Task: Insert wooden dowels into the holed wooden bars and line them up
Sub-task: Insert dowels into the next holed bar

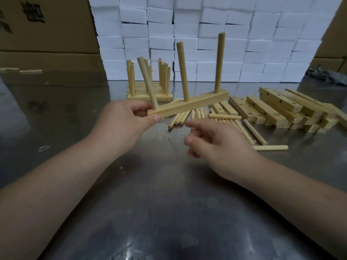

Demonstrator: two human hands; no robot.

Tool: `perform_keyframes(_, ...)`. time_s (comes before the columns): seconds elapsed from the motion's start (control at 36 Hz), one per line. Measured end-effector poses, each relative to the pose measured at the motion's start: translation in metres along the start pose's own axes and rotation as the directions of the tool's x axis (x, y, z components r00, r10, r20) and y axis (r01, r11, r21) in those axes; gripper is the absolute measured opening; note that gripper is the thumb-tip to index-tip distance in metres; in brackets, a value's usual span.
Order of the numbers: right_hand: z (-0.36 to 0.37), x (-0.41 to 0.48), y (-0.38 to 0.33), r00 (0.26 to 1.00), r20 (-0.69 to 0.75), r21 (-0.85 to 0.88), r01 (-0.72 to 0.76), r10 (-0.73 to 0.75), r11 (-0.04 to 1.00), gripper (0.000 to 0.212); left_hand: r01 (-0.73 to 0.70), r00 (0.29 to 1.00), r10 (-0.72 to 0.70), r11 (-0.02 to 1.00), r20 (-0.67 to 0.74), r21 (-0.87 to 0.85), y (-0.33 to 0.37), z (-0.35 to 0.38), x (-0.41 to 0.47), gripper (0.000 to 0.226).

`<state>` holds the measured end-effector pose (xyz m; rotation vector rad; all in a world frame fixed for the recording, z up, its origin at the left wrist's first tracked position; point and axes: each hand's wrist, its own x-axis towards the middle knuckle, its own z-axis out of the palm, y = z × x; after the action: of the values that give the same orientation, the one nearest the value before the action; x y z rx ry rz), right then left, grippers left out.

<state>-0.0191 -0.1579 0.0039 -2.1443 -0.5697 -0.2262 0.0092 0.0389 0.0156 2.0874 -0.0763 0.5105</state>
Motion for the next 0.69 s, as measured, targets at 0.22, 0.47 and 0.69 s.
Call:
perform_keyframes(0.22,0.004,-0.002,0.002,0.985,0.13,-0.096,0.126,-0.113,0.987,0.033,0.101,0.985,-0.088,0.991,-0.146,0.084,-0.004,-0.016,0.033,0.02)
perform_keyframes(0.47,0.004,-0.001,0.002,0.981,0.148,-0.114,0.139,-0.121,0.984,0.031,0.178,0.984,-0.155,0.907,-0.091,0.381,-0.051,-0.033,0.089,0.035)
perform_keyframes(0.69,0.004,0.0,0.005,0.98,0.167,-0.099,0.126,-0.108,0.987,0.032,0.193,0.979,-0.204,0.866,-0.026,0.462,-0.073,-0.021,0.11,0.038)
